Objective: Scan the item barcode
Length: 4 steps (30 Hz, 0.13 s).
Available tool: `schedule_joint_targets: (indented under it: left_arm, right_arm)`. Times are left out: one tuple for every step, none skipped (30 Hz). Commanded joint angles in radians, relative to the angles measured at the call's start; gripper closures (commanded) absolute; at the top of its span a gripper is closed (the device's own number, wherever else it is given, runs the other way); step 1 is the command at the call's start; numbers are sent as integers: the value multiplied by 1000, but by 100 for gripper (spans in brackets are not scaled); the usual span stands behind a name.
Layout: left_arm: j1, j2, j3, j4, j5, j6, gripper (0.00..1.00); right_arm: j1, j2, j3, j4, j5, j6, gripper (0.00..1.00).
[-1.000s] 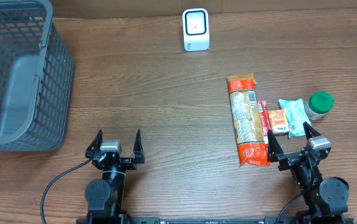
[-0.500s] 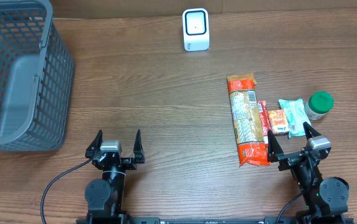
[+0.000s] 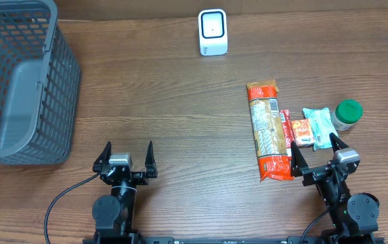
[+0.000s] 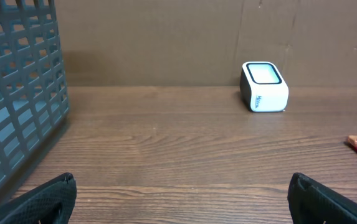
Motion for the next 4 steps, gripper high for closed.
schedule_joint_targets:
  left_arm:
    - [-2, -8, -3, -1, 11, 19, 0]
    - [-2, -8, -3, -1, 11, 19, 0]
    - [-2, -8, -3, -1, 11, 19, 0]
    - [-2, -8, -3, -1, 11, 19, 0]
  right_arm:
    - [-3, -9, -10, 4, 4, -5, 0]
    - [-3, -9, -10, 4, 5, -5, 0]
    - [-3, -9, -10, 4, 5, -5, 0]
    - [-3, -9, -10, 4, 4, -5, 0]
